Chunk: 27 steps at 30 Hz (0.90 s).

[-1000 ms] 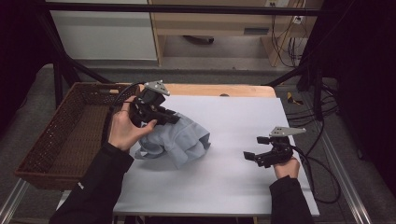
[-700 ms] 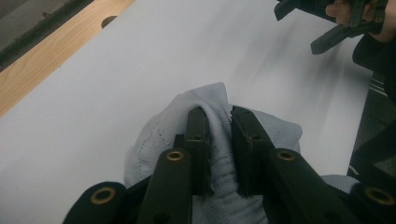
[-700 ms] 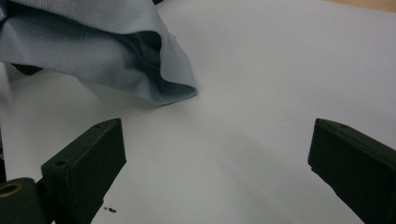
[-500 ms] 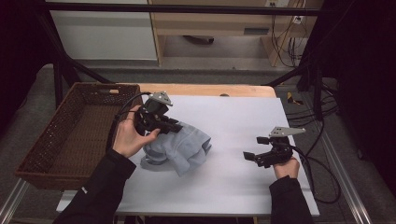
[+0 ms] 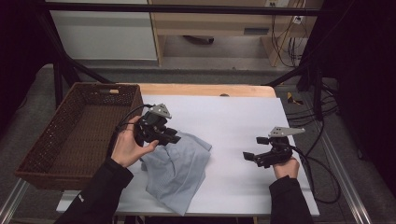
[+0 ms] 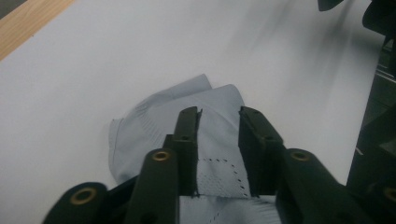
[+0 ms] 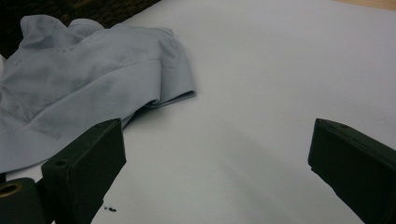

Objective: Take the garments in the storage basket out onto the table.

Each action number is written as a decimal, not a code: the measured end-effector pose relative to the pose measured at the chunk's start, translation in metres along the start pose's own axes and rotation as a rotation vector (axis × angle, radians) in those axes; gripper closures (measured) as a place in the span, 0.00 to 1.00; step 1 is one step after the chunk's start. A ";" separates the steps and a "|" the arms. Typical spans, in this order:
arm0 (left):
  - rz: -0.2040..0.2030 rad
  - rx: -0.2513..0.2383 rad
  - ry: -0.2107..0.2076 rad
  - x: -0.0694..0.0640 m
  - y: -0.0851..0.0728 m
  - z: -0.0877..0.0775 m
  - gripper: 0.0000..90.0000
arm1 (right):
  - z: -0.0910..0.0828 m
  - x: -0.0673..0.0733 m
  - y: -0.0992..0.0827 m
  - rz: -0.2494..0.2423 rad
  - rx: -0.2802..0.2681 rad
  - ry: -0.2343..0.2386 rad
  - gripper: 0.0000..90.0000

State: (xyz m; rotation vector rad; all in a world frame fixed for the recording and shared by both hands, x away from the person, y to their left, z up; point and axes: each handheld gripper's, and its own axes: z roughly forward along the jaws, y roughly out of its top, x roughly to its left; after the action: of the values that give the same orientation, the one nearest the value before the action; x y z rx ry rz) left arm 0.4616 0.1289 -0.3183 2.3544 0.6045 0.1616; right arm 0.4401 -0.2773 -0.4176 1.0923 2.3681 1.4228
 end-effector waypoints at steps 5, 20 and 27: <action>-0.026 -0.034 0.026 0.005 -0.008 -0.008 0.44 | 0.000 0.000 0.000 0.000 -0.002 -0.003 0.05; -0.091 -0.133 0.131 0.014 -0.031 -0.051 0.10 | 0.000 0.000 0.000 0.001 -0.002 -0.002 0.05; -0.121 -0.156 0.159 0.022 -0.053 -0.062 0.07 | 0.000 0.000 0.000 -0.001 0.000 -0.003 0.05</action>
State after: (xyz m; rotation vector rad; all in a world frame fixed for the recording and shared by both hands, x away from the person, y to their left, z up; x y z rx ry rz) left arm 0.4444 0.2108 -0.3078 2.1608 0.7807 0.3315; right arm 0.4400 -0.2776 -0.4175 1.0927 2.3667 1.4202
